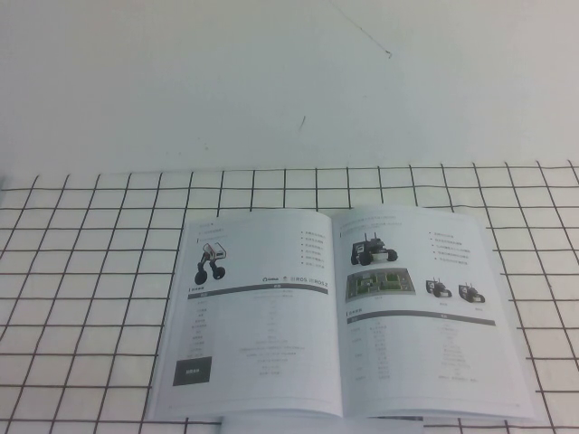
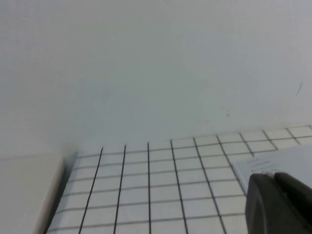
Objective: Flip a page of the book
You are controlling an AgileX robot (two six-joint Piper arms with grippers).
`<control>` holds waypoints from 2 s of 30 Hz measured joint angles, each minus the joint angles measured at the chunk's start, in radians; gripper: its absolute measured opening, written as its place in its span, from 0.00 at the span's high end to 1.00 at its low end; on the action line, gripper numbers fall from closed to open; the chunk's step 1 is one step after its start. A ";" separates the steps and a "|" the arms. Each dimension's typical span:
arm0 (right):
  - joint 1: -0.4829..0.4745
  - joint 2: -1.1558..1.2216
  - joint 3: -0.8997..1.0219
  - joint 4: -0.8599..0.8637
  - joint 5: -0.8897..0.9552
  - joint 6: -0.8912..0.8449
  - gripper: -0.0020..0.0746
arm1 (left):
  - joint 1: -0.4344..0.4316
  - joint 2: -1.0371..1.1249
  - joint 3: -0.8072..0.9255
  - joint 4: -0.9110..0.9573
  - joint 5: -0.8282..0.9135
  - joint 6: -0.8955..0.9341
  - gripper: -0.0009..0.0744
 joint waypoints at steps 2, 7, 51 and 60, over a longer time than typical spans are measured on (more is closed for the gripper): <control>0.000 0.000 0.000 0.000 0.000 0.000 0.97 | 0.031 -0.009 0.045 0.002 -0.002 0.002 0.99; 0.000 0.000 0.000 0.000 0.000 0.000 0.97 | 0.045 -0.011 0.088 0.006 0.033 0.002 0.99; 0.000 0.000 0.000 0.000 0.000 0.000 0.97 | -0.039 -0.013 0.085 0.478 0.167 -0.597 0.99; 0.000 0.000 0.000 0.000 0.000 0.000 0.97 | -0.041 -0.013 0.085 0.478 0.167 -0.597 0.99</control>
